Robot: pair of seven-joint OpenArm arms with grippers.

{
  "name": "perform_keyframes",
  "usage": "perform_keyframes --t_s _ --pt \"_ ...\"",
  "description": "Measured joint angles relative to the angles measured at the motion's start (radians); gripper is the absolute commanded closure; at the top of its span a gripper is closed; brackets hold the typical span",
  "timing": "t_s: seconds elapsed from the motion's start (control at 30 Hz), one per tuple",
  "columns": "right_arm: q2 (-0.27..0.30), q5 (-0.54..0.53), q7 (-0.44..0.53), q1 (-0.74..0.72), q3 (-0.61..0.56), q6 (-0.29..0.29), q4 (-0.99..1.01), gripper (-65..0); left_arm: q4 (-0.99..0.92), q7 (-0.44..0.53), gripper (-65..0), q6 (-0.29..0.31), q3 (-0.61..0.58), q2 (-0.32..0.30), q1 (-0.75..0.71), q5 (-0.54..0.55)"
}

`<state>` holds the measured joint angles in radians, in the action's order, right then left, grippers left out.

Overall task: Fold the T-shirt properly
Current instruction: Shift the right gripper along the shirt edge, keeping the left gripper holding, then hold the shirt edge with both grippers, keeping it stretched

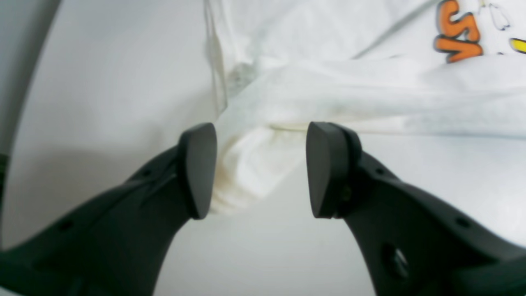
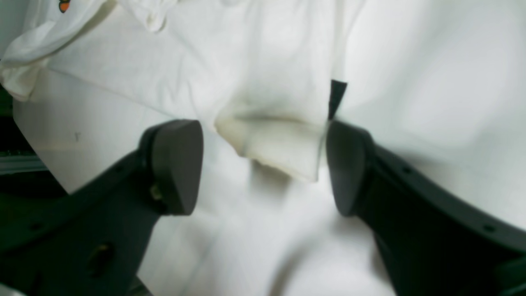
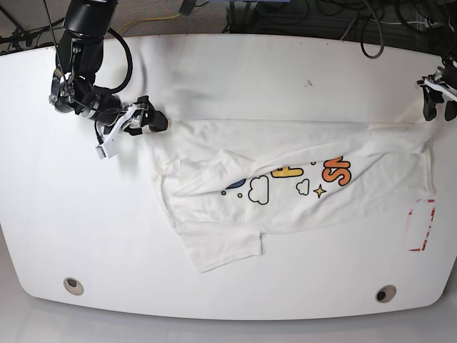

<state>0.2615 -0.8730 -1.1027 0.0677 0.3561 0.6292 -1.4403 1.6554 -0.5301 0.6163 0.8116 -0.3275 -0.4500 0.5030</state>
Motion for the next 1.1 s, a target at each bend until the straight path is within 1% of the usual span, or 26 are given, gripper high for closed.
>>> perform_keyframes --t_s 0.07,0.13,0.23,0.3,0.33,0.43,0.57,0.63,0.7,0.83,0.93,1.1 --pt "0.002 0.000 0.000 0.000 0.000 0.000 0.000 -44.4 0.001 -0.001 -32.8 -0.002 0.002 0.006 -0.012 -0.001" --pt "0.002 0.000 0.000 0.000 0.000 0.000 0.000 -44.4 -0.005 -0.003 -32.9 -0.003 0.018 0.029 -0.015 -0.008" --pt "0.002 0.000 0.000 0.000 0.000 0.000 -0.001 -44.4 -0.023 -0.006 -33.1 0.002 0.093 0.062 -0.009 -0.002" --pt "0.005 0.000 0.000 0.000 0.000 0.000 0.000 -44.4 -0.048 -0.003 -33.1 -0.006 0.134 0.058 -0.014 -0.006" --pt "0.007 0.000 0.000 0.000 0.000 0.000 -0.001 -44.4 -0.062 -0.003 -33.1 -0.010 0.135 0.051 -0.016 -0.008" --pt "0.005 0.002 0.000 0.000 0.002 0.000 -0.001 -44.4 -0.098 -0.018 -33.1 -0.013 0.119 0.037 0.008 -0.017" --pt "-0.001 -0.006 0.000 0.002 0.001 0.001 -0.002 -44.4 -0.151 0.002 -33.1 -0.006 0.109 0.027 0.051 -0.016" --pt "0.003 -0.003 0.000 0.002 0.003 0.001 -0.002 -44.4 -0.180 -0.002 -33.1 -0.002 0.110 0.023 0.070 -0.072" --pt "0.004 -0.001 -0.001 0.002 0.003 0.001 -0.002 -44.4 -0.195 -0.012 -33.1 -0.002 0.108 0.024 0.086 -0.105" --pt "-0.002 -0.004 0.000 0.003 0.002 0.001 -0.003 -44.4 -0.197 -0.010 -33.1 -0.001 0.052 0.022 0.114 -0.114" --pt "0.005 -0.003 0.000 0.003 0.002 0.002 -0.003 -44.4 -0.197 0.001 -33.1 0.005 0.043 0.022 0.121 -0.118" --pt "0.001 0.001 -0.001 0.002 0.002 0.001 -0.003 -44.4 -0.201 -0.016 -32.6 -0.005 0.004 0.021 0.143 -0.179"
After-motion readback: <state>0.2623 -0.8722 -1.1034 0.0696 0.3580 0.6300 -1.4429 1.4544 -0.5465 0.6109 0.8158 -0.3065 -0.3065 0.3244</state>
